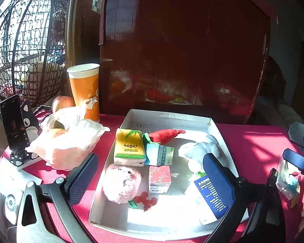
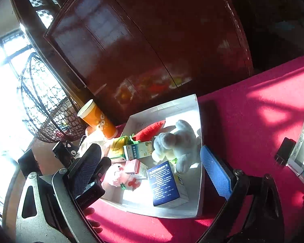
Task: Organize objects
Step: 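Open both grippers to drop the two items into the tray, then move both grippers back to the loose items on the table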
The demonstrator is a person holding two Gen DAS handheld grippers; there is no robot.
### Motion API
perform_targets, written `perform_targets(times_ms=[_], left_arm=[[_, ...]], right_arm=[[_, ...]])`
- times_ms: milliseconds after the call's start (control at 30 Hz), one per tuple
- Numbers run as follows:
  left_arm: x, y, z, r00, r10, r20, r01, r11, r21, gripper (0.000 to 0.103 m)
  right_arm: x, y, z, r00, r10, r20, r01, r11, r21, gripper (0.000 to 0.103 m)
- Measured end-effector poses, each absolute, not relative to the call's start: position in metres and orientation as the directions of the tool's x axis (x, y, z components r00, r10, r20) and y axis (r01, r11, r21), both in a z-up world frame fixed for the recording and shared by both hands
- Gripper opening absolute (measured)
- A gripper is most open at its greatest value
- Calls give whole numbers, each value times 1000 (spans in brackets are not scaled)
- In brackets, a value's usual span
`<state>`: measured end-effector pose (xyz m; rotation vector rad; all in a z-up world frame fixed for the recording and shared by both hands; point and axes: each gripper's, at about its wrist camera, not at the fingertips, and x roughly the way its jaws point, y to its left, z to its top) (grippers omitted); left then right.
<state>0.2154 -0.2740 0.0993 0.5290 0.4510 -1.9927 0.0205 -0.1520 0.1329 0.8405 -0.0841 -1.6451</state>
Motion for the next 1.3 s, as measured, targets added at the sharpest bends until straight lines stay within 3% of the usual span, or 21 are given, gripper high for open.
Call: perform_targets(times_ms=[133,300,567,900,1067,1300], left_arm=[[209,-261,102,-427,-729,-535,882,-467,-66,103],[199,-252,104,-459,-709,-535,863,-500,-79,103],[171,-230,96,-509,-658,-555,811,-583,-52,103],[125,-194,73,-581,-525,-622,693,-720,-39,103],[101,-173,57,-596,-464,-655,615,-788,-2,103],[76,-153,42,-590,-407,-697,551,-834,21,103]], right_arm=[[17,-113,140,-176,-892,-415,867,-341,364,103],[5,-94,138,-183,-888,-421,869,-347,352,103],[-1,-93,115,-150,-861,-487,857,-359,370,103],[-73,-30,95,-257,-799,-543,773,-507,381,103],[-112,18,75,-335,-721,-606,781,-573,250,103],[-138,27,50,-273,-696,-664,829,-521,205,103]])
